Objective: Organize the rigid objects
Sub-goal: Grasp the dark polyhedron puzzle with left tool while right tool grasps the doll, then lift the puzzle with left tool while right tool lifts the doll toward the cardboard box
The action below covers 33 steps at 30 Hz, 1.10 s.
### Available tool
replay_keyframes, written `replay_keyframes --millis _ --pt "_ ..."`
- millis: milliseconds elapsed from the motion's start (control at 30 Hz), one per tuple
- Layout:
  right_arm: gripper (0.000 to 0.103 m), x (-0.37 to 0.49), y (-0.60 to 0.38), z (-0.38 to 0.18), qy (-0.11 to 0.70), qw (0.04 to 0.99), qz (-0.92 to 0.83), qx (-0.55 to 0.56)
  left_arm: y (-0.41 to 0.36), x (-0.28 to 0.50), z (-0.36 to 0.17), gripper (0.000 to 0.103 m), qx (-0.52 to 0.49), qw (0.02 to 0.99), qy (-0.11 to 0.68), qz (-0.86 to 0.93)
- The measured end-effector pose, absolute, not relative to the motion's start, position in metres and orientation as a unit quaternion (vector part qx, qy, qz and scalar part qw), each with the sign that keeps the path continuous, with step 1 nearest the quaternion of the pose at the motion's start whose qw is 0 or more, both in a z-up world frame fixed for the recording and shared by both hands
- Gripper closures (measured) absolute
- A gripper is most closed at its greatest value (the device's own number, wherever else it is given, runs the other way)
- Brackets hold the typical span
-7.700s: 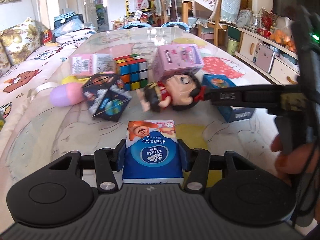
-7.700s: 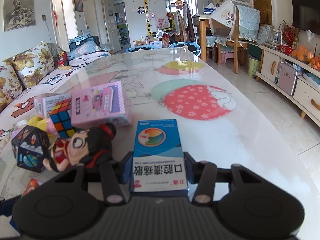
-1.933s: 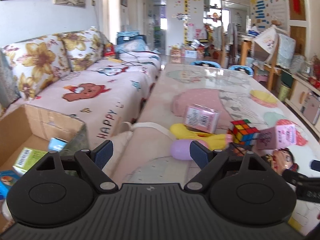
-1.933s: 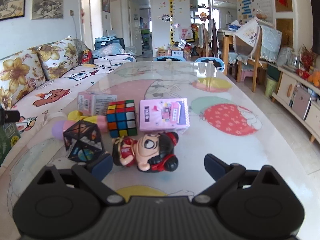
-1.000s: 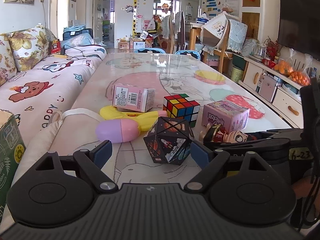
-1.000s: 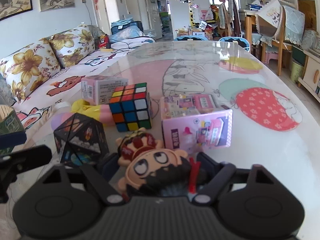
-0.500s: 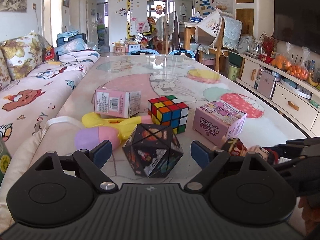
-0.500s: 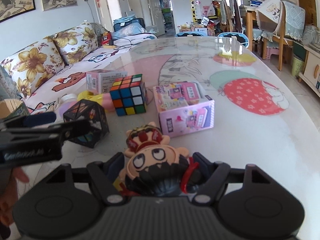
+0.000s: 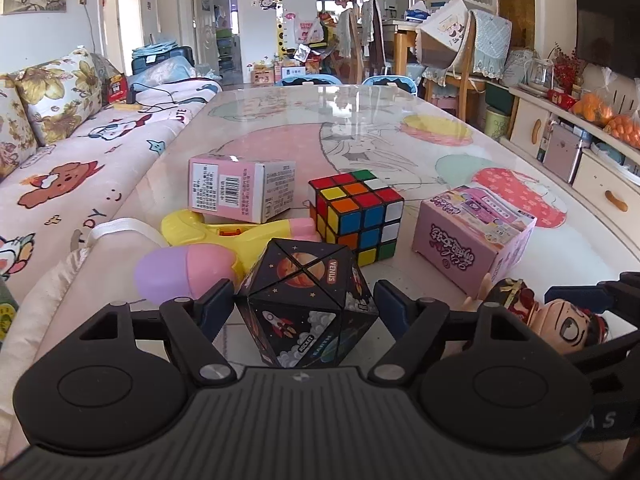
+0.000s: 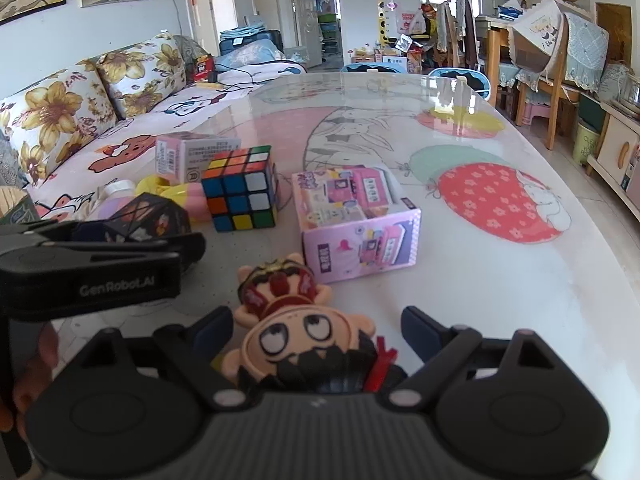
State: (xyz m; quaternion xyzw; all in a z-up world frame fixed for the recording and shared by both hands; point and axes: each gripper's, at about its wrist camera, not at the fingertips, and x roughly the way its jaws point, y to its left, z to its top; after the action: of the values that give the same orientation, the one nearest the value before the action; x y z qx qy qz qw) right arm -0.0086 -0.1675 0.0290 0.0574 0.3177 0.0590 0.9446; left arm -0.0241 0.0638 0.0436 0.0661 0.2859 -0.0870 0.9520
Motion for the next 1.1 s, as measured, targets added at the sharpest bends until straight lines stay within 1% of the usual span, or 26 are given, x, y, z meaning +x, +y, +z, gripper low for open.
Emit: replay_keyframes --millis 100,133,367,567,600,633,667,867,1100 --pt "0.028 -0.009 -0.163 0.029 0.312 0.947 0.065 0.046 0.067 -0.031 0.046 0.008 0.071 0.953 0.285 -0.078" --pt "0.030 -0.010 -0.161 0.030 0.311 0.947 0.065 0.040 0.069 -0.034 0.048 0.008 0.072 0.953 0.284 -0.076" --pt "0.030 -0.016 -0.154 0.028 0.300 0.951 0.063 0.034 0.074 -0.065 0.057 0.008 0.074 0.955 0.280 -0.062" --pt "0.031 -0.028 -0.149 0.028 0.288 0.956 0.049 0.036 0.079 -0.091 0.060 0.008 0.074 0.952 0.292 -0.057" --pt "0.038 -0.030 -0.148 0.028 0.284 0.957 0.048 0.035 0.081 -0.094 0.061 0.009 0.072 0.951 0.296 -0.054" --pt "0.040 -0.032 -0.147 0.029 0.281 0.958 0.045 0.035 0.083 -0.097 0.061 0.008 0.066 0.951 0.298 -0.051" --pt "0.046 -0.034 -0.146 0.030 0.279 0.959 0.043 0.033 0.087 -0.100 0.062 0.008 0.058 0.951 0.299 -0.049" --pt "0.049 -0.037 -0.135 0.026 0.273 0.961 0.031 0.017 0.098 -0.099 0.064 0.008 0.026 0.953 0.298 -0.051" --pt "0.050 -0.048 -0.121 0.027 0.273 0.962 0.012 -0.001 0.099 -0.089 0.060 0.008 0.028 0.955 0.292 -0.049"
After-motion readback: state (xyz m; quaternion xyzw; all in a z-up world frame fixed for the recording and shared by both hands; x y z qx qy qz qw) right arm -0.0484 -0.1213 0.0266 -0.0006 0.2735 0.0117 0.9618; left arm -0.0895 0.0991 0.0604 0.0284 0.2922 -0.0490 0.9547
